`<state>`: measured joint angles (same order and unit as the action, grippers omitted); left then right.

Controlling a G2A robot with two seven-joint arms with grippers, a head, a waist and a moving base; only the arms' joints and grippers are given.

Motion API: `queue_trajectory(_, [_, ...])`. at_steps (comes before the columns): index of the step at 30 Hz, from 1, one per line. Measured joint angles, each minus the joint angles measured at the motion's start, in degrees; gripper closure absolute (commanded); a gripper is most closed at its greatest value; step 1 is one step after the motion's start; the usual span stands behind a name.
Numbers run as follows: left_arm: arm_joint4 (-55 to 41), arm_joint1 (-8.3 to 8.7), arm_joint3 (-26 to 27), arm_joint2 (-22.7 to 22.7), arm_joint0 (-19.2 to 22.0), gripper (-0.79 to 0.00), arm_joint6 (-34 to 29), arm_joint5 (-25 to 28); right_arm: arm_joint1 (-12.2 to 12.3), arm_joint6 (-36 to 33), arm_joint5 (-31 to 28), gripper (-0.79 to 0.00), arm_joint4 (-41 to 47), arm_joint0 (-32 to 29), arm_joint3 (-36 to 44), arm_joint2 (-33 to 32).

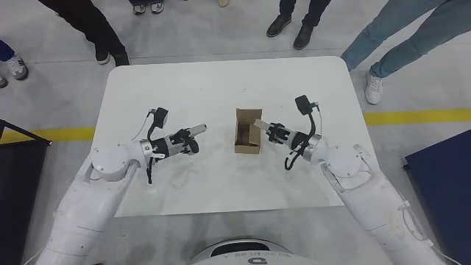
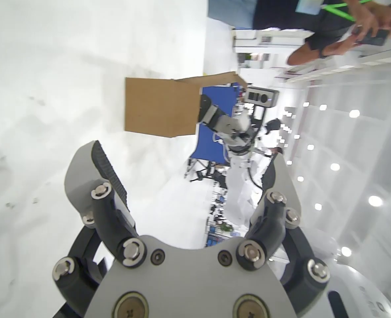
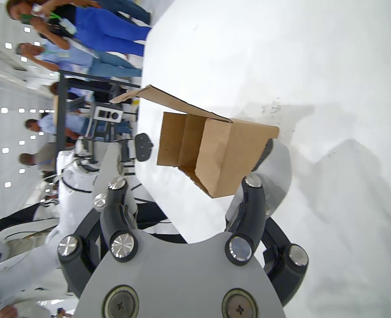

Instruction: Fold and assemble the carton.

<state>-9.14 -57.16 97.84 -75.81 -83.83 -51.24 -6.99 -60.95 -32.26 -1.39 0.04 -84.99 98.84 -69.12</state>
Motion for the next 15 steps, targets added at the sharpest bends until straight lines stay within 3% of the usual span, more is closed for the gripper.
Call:
queue_trajectory(3, [6.4, 0.17, 1.0, 2.1, 3.6, -0.785, -3.0, -3.5, -0.2, 0.5, -7.3, -0.628, 3.0, -0.4, -4.3, 0.1])
queue_trajectory(4, [7.7, 0.12, 1.0, 3.0, 5.0, -0.785, -4.0, -4.4, -0.4, 0.5, -9.1, -0.548, 4.0, -0.4, -5.4, 0.4])
queue_trajectory(6, [9.7, -0.20, -0.3, 5.4, 8.8, -0.785, -5.7, -6.4, -0.6, 0.2, -12.7, -0.496, 6.3, -0.1, -7.7, 1.1])
queue_trajectory(8, [10.7, -0.72, -2.4, 8.3, 12.7, -0.785, -7.0, -8.1, -0.9, -0.1, -15.7, -0.394, 8.3, 0.4, -9.7, 1.9])
queue_trajectory(10, [11.6, -1.27, -4.4, 11.1, 16.1, -0.708, -8.4, -9.4, -1.3, -0.6, -18.4, -0.354, 10.6, 0.7, -11.0, 2.6])
queue_trajectory(13, [12.7, -2.42, -8.2, 16.0, 21.4, -0.662, -9.7, -11.5, -1.7, -0.9, -21.9, -0.376, 12.9, 1.7, -13.7, 3.9])
queue_trajectory(15, [13.2, -3.32, -10.8, 19.3, 24.7, -0.594, -10.3, -12.6, -2.1, -0.4, -23.2, -0.449, 13.3, 2.6, -15.3, 4.8])
